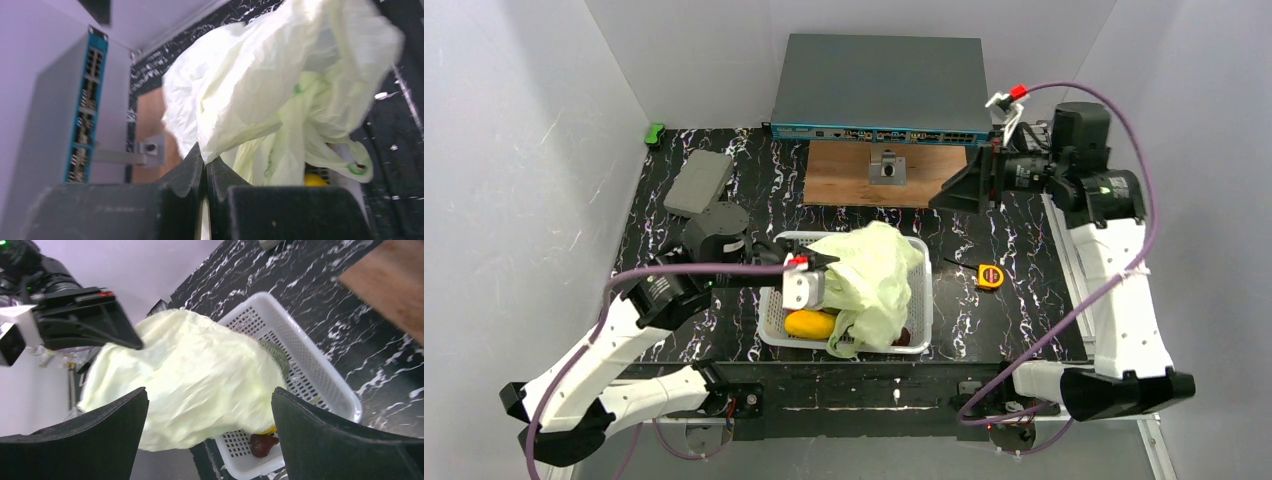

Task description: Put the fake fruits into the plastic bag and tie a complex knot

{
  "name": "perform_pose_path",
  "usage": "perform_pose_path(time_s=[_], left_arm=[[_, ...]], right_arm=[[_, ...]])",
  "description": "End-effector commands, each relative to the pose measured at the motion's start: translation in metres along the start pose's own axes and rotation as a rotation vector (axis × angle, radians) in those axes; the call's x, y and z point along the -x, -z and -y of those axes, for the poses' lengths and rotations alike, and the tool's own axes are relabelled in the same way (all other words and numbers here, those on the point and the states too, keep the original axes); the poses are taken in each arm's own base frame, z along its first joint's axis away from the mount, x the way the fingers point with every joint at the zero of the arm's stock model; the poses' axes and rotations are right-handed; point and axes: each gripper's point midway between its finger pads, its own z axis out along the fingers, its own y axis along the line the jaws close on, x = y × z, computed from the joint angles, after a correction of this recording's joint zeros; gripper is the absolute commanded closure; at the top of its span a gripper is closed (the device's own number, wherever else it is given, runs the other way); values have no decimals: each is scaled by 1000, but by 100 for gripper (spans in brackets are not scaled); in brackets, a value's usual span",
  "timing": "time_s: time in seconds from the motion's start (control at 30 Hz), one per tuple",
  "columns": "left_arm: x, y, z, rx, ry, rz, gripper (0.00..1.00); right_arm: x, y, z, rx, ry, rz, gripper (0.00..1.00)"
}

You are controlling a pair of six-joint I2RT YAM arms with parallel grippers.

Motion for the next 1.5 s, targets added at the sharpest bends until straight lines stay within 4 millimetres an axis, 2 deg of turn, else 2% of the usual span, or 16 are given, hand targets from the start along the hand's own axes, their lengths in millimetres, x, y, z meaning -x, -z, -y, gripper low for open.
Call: perform_pose_path(time_s=[0.0, 0.13, 0.3, 0.4, 0.67, 0.83, 0.87, 0.93, 1.0, 1.03, 1.23, 1.27, 1.3, 1.37, 1.4, 1.47], left_arm=[[9, -6, 9, -54, -312, 82, 100], [15, -5, 20, -72, -493, 131, 100], [18, -4, 27, -52, -646, 169, 100], [16, -5, 30, -53, -669, 175, 100], [25, -5, 22, -13, -716, 190, 100], [18, -5, 16, 17, -757, 155, 100], [16, -5, 14, 28, -760, 141, 100], [12, -5, 12, 40, -765, 118, 100], [9, -4, 10, 50, -764, 101, 100], [8, -3, 8, 58, -766, 91, 100], [-1, 10, 10, 59, -721, 31, 100], [-5, 14, 16, 35, -700, 15, 95], [-13, 18, 26, -16, -674, -11, 73], [-27, 30, 44, -96, -591, -71, 11], [-37, 37, 53, -129, -519, -116, 3], [-40, 51, 48, -92, -361, -189, 2]], right_arm=[[-16, -27, 12, 60, -83, -36, 2], [-37, -50, 2, 137, -89, -93, 2], [-110, -64, 4, 197, -149, -290, 2], [-137, -70, 8, 209, -146, -347, 2], [-160, -81, 1, 298, -182, -411, 2], [-140, -83, -19, 406, -178, -387, 4], [-130, -81, -27, 440, -168, -372, 16], [-119, -77, -39, 487, -146, -352, 49], [-113, -75, -45, 502, -134, -342, 89], [-110, -73, -47, 501, -128, -339, 99], [-79, -63, -31, 351, -57, -224, 99], [-72, -61, -27, 319, -44, -201, 99], [-66, -59, -24, 280, -15, -178, 99], [-53, -56, -17, 196, 44, -134, 99], [-47, -54, -14, 161, 60, -112, 99], [-39, -51, -12, 119, 79, -81, 99]])
